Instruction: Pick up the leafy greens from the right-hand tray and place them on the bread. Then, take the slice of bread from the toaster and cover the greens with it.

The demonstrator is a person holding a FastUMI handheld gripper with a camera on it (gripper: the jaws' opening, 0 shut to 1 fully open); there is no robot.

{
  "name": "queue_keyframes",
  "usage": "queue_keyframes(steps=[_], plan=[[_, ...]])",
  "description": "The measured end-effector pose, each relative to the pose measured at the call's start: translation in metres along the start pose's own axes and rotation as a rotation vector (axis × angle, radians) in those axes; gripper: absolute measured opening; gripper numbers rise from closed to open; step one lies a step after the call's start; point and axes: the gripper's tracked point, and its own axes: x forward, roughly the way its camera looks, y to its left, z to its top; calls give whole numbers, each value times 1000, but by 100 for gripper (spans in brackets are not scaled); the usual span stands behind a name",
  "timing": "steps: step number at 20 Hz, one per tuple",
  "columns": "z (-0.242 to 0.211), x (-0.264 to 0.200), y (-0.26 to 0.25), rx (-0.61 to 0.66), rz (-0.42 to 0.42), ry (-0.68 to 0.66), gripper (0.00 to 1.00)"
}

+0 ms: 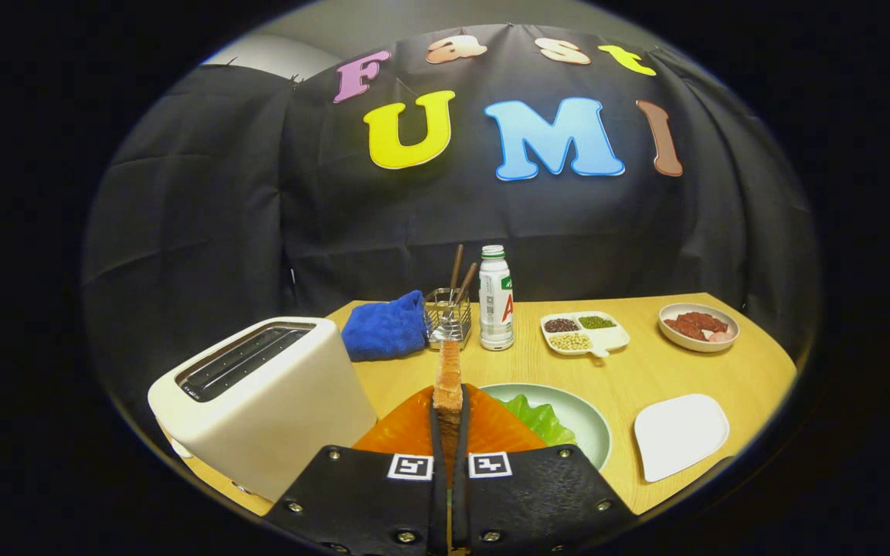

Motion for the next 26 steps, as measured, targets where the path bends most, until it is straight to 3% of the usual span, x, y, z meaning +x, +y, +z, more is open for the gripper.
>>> queue_keyframes(steps=[5,12,14,26], plan=[[-4,4,-12,-32,-21,6,3],[-10,2,-24,-143,-40,14,19],[-12,3,-30,-157,-55,19,28],[-19,5,-60,-175,-120,23,44]])
